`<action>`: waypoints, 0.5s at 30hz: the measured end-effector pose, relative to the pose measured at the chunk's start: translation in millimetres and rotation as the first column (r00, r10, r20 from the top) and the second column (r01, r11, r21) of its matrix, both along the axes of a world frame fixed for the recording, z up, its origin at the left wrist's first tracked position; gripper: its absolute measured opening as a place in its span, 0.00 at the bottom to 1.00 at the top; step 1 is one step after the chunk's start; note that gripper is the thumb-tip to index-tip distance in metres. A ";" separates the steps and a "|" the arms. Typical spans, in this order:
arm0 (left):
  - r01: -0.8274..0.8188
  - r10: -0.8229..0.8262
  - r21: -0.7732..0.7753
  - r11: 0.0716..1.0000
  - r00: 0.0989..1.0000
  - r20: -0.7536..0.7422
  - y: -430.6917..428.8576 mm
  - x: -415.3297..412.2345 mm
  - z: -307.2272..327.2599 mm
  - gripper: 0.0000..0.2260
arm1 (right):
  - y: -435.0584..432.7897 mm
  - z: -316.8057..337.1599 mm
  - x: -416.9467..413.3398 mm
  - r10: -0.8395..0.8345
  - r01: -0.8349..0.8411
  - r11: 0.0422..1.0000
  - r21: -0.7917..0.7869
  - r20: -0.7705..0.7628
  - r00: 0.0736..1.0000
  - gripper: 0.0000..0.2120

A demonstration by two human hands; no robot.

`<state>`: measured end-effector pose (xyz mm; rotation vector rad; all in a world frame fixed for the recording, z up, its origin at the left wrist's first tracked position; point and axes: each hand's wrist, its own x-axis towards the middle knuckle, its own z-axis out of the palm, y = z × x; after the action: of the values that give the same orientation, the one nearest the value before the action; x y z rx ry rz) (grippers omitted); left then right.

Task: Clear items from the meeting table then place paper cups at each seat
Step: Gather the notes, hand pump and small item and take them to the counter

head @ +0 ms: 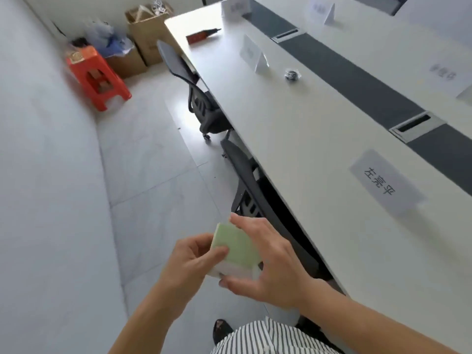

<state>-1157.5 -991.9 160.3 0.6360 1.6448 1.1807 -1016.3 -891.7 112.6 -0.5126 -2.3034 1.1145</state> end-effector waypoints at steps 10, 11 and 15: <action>-0.344 0.348 -0.056 0.937 0.927 0.139 -136.7 -119.2 3.9 0.07 | -83.5 9.7 -149.4 0.185 -0.078 0.796 -0.600 0.119 0.976 0.06; -0.379 0.388 -0.080 0.922 0.900 0.198 -140.0 -124.8 2.9 0.09 | -88.3 11.2 -160.4 0.203 -0.092 0.795 -0.599 0.120 0.972 0.06; -0.510 0.529 -0.145 0.848 0.794 0.298 -136.5 -147.0 -4.0 0.12 | -86.5 6.2 -199.7 0.203 -0.091 0.883 -0.461 0.197 0.959 0.06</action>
<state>-1304.5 -1128.4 156.3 -0.0803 1.5965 1.5288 -1216.0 -978.2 118.8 -0.6827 -2.3132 1.7690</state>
